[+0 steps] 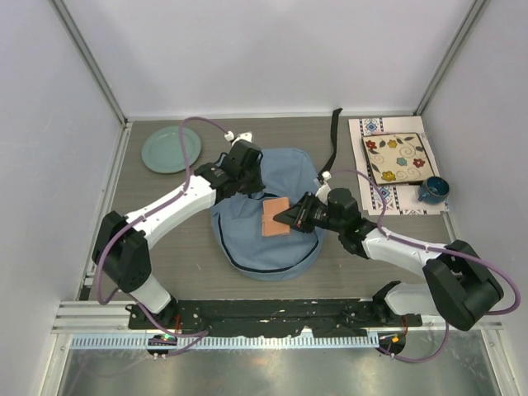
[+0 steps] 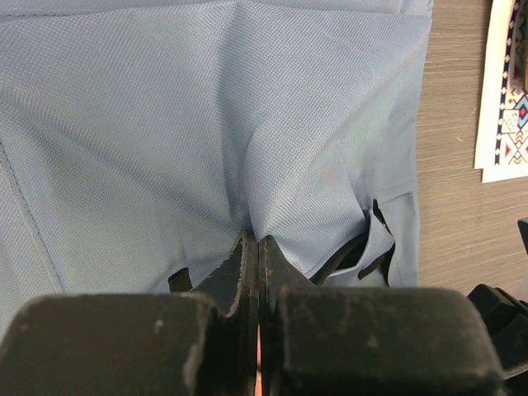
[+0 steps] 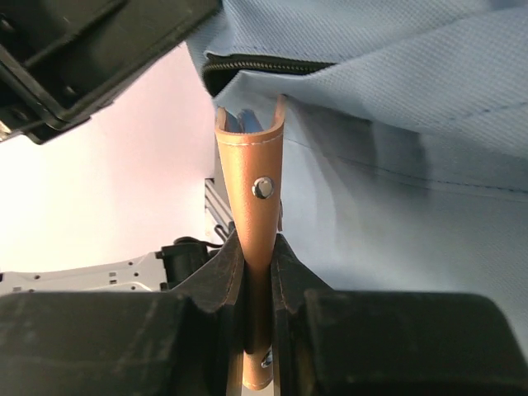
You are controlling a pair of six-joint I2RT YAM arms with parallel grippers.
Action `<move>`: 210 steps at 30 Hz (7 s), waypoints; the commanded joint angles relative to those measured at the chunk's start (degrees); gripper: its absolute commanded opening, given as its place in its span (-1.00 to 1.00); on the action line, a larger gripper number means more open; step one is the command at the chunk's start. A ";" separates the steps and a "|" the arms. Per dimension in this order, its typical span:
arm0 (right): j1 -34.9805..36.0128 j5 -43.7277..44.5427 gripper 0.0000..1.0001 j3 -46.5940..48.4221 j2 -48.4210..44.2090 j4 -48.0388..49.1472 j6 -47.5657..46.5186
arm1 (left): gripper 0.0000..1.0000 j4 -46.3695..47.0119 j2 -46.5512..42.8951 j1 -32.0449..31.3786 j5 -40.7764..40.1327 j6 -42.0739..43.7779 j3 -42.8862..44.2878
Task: Pack the student bag
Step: Place the stationery in the student bag.
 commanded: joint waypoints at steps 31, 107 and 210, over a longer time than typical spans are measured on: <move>-2.62 -6.33 -0.98 0.95 18.28 34.53 14.79 | -1.00 15.13 -11.65 -0.24 7.21 -10.98 -12.86; -11.68 -0.18 -0.98 -7.49 17.22 53.50 18.04 | -0.78 22.25 -15.87 1.25 18.81 -12.91 -26.66; 7.05 16.70 -0.97 8.78 26.63 46.74 13.29 | 0.60 6.50 -50.94 1.25 -8.07 -21.70 -48.45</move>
